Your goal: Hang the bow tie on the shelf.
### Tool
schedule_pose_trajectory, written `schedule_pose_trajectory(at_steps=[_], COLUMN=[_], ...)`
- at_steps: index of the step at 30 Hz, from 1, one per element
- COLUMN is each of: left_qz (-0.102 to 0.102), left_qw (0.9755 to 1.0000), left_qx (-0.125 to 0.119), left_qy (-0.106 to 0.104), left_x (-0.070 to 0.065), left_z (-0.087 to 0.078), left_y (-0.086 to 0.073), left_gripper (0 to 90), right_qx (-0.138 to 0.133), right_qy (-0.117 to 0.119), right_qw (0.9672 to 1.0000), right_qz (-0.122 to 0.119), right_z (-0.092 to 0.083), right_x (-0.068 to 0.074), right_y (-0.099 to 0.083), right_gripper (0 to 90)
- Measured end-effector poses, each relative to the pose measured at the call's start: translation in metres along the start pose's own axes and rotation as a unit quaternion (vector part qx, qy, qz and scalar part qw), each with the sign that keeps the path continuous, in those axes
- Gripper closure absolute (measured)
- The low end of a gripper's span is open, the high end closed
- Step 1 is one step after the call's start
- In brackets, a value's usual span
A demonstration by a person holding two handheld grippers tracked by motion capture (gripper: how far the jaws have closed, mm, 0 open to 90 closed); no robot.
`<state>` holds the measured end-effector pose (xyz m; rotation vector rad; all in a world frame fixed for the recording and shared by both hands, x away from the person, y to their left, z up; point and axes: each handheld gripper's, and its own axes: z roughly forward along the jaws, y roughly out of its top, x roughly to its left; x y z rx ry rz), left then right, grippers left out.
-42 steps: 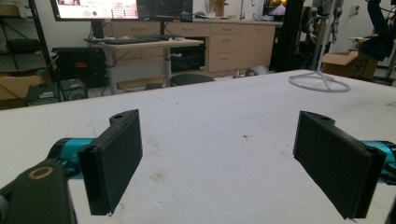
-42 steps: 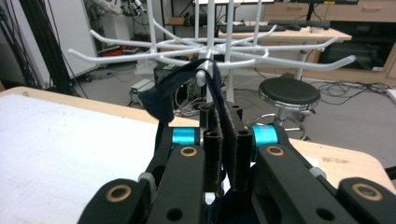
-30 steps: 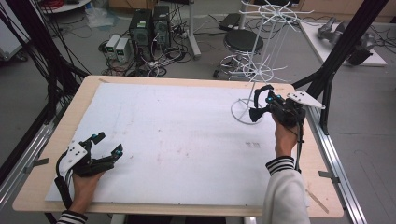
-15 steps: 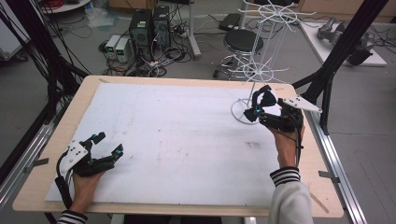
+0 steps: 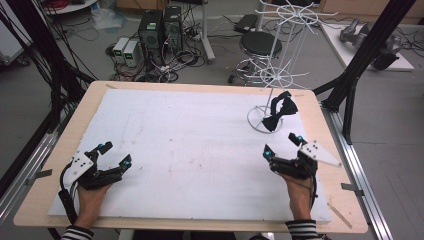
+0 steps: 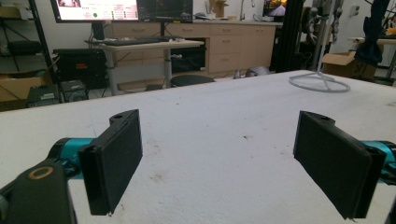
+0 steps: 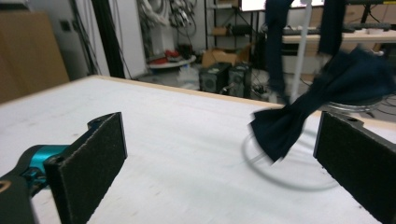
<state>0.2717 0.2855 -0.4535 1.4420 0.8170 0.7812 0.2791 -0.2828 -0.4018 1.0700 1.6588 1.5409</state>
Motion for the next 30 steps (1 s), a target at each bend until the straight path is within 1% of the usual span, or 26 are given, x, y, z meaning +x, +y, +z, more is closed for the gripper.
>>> schedule_pose_trajectory(at_steps=[1,4,5,6,10,12,15,17,19,22,27,30], left_qz=[-0.001,-0.002,-0.002,-0.002,-0.001,0.000,0.001,0.001,0.001,0.001,0.002,0.002], left_qw=[1.0000,1.0000,1.0000,1.0000,1.0000,1.0000,1.0000,1.0000,1.0000,0.9999,0.9999,0.9998], left_qx=[0.001,0.001,0.000,0.000,-0.005,-0.008,-0.009,-0.009,-0.008,-0.009,-0.016,-0.017], left_qy=[0.000,0.000,0.000,0.000,0.001,0.001,0.002,0.002,0.003,0.003,0.006,0.007], left_x=[0.000,0.000,0.000,0.000,0.000,0.000,0.000,0.000,0.000,-0.001,-0.001,-0.001], left_z=[0.000,0.000,0.000,0.000,-0.001,-0.001,-0.002,-0.002,-0.001,-0.002,-0.003,-0.003], left_y=[0.000,0.000,0.000,0.000,0.000,-0.001,-0.001,-0.001,-0.001,-0.001,-0.001,-0.001], left_gripper=[16.0,16.0,16.0,16.0,15.9,15.9,15.9,15.8,15.7,15.7,15.6,15.7], right_qx=[-0.006,-0.012,-0.019,-0.022,-0.035,-0.043,-0.046,-0.051,-0.051,-0.054,-0.053,-0.051], right_qy=[0.000,0.000,0.001,0.003,0.005,0.001,-0.002,-0.008,-0.006,-0.006,-0.009,-0.011], right_qw=[1.0000,0.9999,0.9998,0.9997,0.9993,0.9989,0.9987,0.9982,0.9981,0.9981,0.9979,0.9982], right_qz=[-0.002,-0.012,-0.010,-0.004,-0.010,-0.017,-0.021,-0.030,-0.035,-0.030,-0.035,-0.028], right_z=[-0.003,-0.010,-0.011,-0.013,-0.014,-0.014,-0.013,-0.013,-0.013,-0.014,-0.014,-0.013], right_x=[0.003,0.009,0.010,0.011,0.013,0.015,0.016,0.017,0.018,0.018,0.019,0.018], right_y=[-0.008,-0.027,-0.032,-0.036,-0.047,-0.050,-0.056,-0.056,-0.056,-0.057,-0.057,-0.057], right_gripper=[1.6,1.6,1.6,1.6,1.6,1.6,1.6,1.6,1.6,1.6,1.6,1.6])
